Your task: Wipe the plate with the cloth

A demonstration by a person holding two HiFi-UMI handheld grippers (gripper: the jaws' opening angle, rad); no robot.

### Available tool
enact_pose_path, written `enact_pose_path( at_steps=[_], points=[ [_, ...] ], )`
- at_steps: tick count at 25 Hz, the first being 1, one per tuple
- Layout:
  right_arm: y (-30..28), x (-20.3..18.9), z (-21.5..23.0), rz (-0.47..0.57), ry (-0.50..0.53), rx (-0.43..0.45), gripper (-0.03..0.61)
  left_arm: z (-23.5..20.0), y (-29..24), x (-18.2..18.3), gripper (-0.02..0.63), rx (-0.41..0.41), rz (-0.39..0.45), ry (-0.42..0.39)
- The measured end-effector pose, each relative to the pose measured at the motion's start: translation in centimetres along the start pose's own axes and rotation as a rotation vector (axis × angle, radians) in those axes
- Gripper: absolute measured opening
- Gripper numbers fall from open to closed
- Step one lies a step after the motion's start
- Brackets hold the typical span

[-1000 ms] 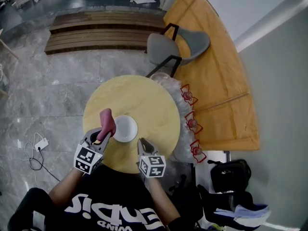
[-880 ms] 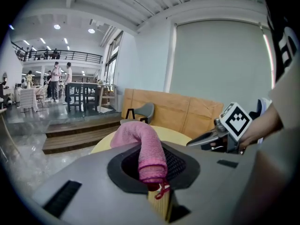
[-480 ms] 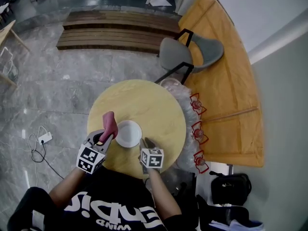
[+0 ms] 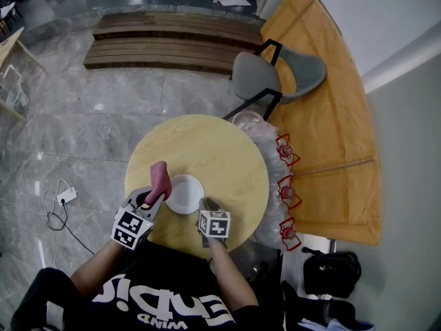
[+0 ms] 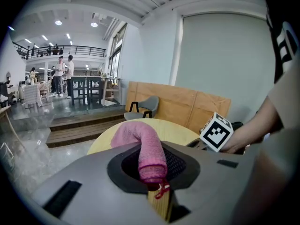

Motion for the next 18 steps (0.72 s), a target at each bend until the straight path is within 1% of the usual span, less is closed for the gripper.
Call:
enact_pose_path(
  at_steps=[4,11,14,18],
  points=[
    [-0.6,-0.2,0.0,0.001,-0.020,0.030,0.074,0.0,-0.6,0.2,0.052,0.000,-0.004,0.001],
    [-1.2,-0.7,-0.3,-0.008,-0.053,0.053,0.074,0.0,-1.7,0.4,0.052,-0.011,-0.024,0.002],
    [-1.2,-0.7,-0.2,-0.007,-0.059,0.057,0.074,0.4,-2.4,0.2,0.052,-0.028,-0.041,-0.010],
    [-1.3,-0.5,-0.2,-0.008,-0.060,0.058,0.074,1.5,-4.2,0.1,0.052,-0.070,-0.062,-0.022]
  ],
)
Point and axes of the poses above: the fingertips, and each gripper's own axes: y backward along the fingers, z to its right, x out of its top, the point moved 3 cm from there along y, backward along the fingers, and after that the axes turned 12 degrees about y, right-handed, at the moved point
